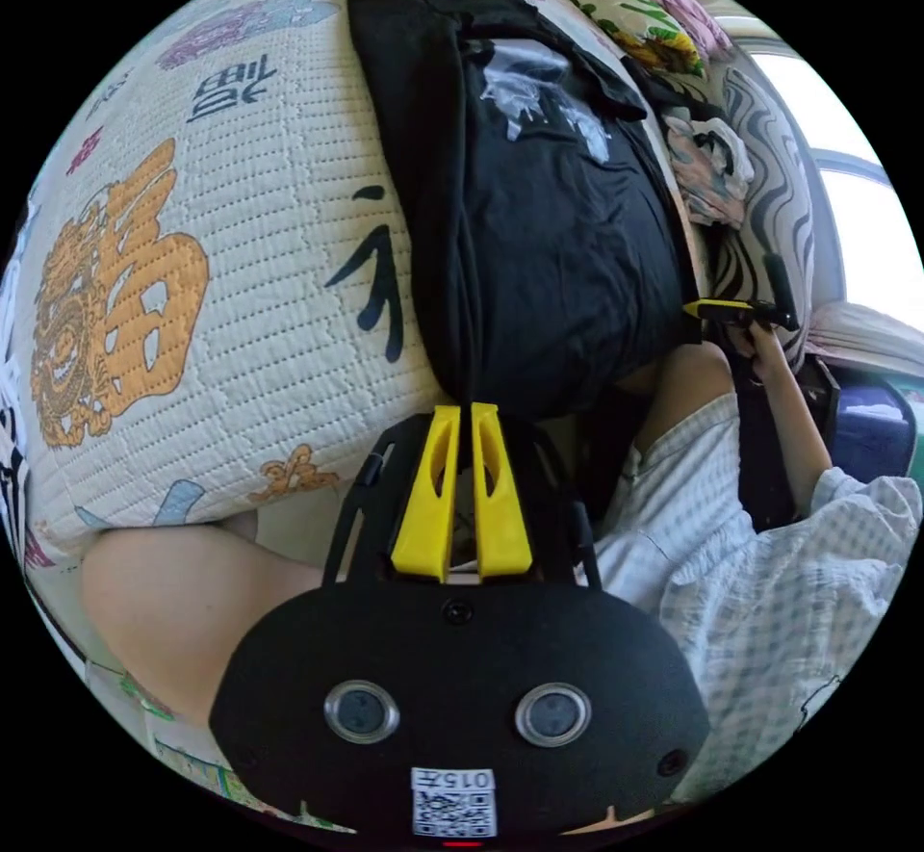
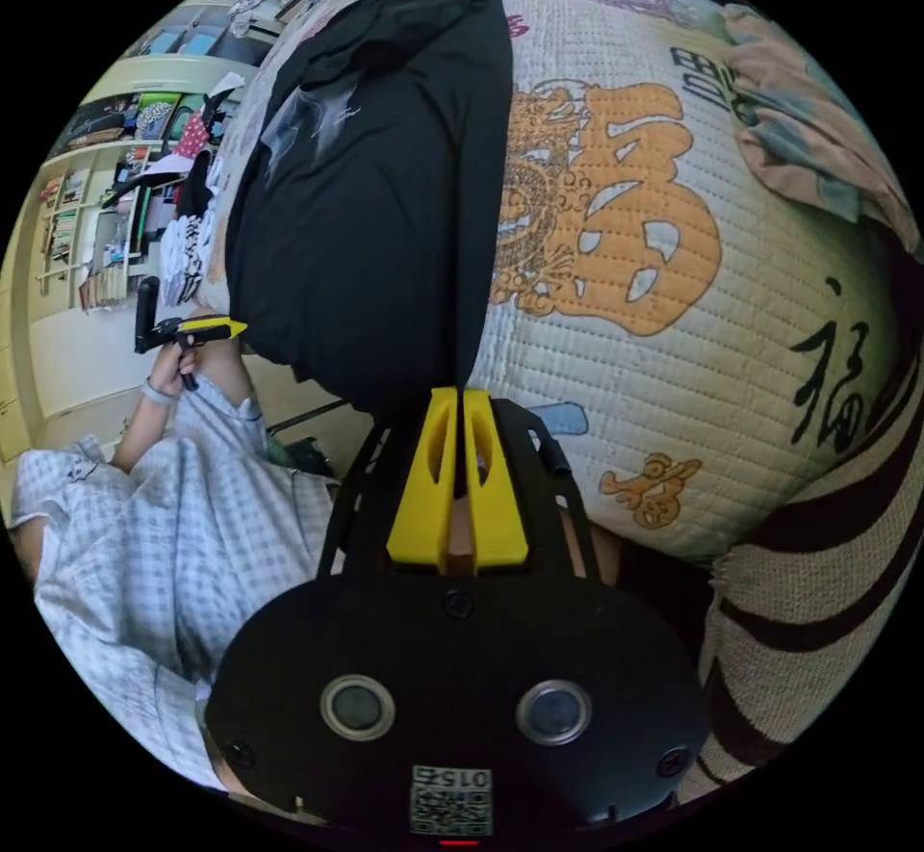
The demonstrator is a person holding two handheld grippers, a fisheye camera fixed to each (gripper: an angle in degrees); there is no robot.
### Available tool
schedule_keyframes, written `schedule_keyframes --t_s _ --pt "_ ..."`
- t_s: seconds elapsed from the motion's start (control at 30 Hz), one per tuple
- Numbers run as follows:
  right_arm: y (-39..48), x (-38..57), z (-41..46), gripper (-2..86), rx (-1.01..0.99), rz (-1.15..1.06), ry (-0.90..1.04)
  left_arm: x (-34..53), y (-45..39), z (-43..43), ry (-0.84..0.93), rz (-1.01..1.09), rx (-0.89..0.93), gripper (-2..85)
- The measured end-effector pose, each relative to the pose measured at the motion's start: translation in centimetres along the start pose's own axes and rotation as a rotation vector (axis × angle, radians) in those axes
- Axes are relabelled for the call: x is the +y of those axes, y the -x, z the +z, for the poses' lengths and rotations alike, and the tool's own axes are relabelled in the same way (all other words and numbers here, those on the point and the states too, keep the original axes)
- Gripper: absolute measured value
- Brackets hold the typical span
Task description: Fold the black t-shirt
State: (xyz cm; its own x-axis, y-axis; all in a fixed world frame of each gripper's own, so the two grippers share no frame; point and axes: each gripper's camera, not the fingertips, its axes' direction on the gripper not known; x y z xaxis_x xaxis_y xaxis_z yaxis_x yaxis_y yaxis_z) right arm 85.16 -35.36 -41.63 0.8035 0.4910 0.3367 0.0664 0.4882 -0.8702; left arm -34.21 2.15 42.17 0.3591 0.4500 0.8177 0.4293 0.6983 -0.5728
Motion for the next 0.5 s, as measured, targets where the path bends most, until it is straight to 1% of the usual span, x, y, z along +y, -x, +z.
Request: schedule_keyframes --t_s 0.03,0.07,0.2,0.23,0.3,0.4,0.43,0.47,0.5 --pt "-0.3 0.1 -0.6 -0.2 -0.041 -0.006 0.014 0.2 0.4 -1.0 0.005 0.001 0.06 1.1" --pt "-0.4 0.2 -0.9 -0.3 -0.064 -0.006 0.025 0.6 0.4 -2.3 -0.007 0.013 0.058 0.9" --pt "-0.7 2.6 -3.8 -0.2 -0.085 0.006 -0.002 2.1 -0.3 -6.4 -0.028 0.069 -0.015 1.0" --pt "-0.6 3.2 -4.0 0.1 -0.098 0.005 0.018 2.3 -0.5 -7.3 -0.019 0.083 -0.048 1.2" --pt "-0.2 3.7 -3.8 0.8 -0.076 -0.001 0.051 2.4 -0.3 -7.8 0.015 0.096 -0.101 2.0" --pt "0.0 3.3 -3.5 4.1 -0.077 -0.015 0.049 1.8 1.0 -7.6 0.117 0.058 -0.096 5.0" --pt "-0.2 3.0 -4.1 6.3 -0.047 -0.001 0.038 1.7 1.2 -8.3 0.132 0.056 -0.106 6.0" --pt "-0.2 2.8 -4.7 6.6 -0.037 0.0 0.018 1.8 1.4 -9.8 0.106 0.052 -0.135 6.8" --pt "0.1 2.5 -6.4 7.3 -0.025 -0.026 -0.047 1.7 1.3 -10.8 0.083 0.05 -0.154 7.1"
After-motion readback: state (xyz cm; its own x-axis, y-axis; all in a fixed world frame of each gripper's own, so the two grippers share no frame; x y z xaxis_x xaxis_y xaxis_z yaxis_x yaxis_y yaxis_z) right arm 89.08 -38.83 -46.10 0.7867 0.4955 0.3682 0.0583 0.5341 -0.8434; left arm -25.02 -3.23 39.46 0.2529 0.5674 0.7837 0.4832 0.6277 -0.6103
